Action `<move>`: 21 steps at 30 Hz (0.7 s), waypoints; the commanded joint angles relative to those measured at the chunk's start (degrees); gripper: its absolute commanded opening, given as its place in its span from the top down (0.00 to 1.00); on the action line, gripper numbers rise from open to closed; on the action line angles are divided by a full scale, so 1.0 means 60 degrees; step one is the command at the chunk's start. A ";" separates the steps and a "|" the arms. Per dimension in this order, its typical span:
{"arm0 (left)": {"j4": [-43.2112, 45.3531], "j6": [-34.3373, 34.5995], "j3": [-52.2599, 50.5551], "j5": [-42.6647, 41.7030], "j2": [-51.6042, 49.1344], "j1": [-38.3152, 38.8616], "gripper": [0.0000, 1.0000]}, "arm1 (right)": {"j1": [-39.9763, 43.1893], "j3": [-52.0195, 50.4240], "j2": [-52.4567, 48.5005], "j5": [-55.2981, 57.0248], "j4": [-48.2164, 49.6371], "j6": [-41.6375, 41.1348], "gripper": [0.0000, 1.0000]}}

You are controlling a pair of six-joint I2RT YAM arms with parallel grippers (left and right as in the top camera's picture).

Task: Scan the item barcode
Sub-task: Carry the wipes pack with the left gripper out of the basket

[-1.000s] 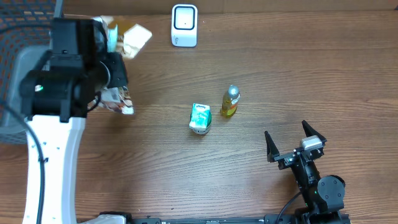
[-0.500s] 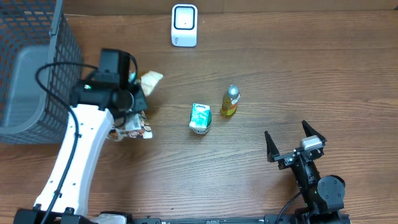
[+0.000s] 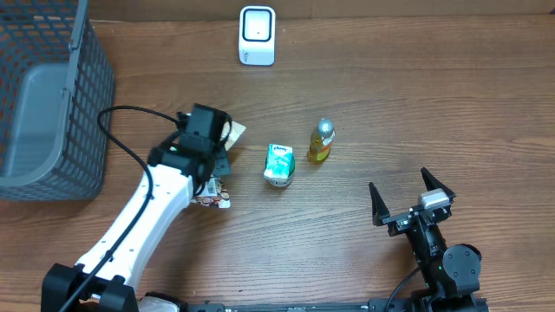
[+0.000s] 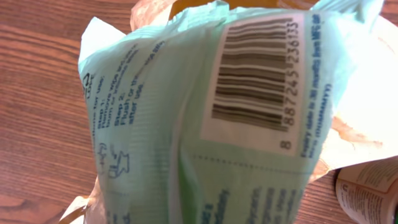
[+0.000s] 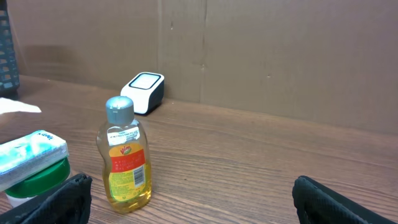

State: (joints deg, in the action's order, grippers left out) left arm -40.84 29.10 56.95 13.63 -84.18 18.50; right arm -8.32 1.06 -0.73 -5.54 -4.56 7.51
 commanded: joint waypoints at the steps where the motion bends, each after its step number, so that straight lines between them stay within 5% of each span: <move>1: 0.0277 0.0233 -0.0262 0.0809 0.0029 0.0280 0.85 | 0.0025 -0.0102 0.0095 0.0058 0.0029 -0.0022 0.00; 21: 0.1038 0.0758 -0.0914 0.0754 -0.0382 0.0386 0.89 | 0.0025 -0.0102 0.0095 0.0058 0.0029 -0.0025 0.00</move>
State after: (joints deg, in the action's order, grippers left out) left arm -34.83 32.73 51.68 16.56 -84.77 20.56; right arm -8.32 1.06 -0.73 -5.54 -4.56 7.53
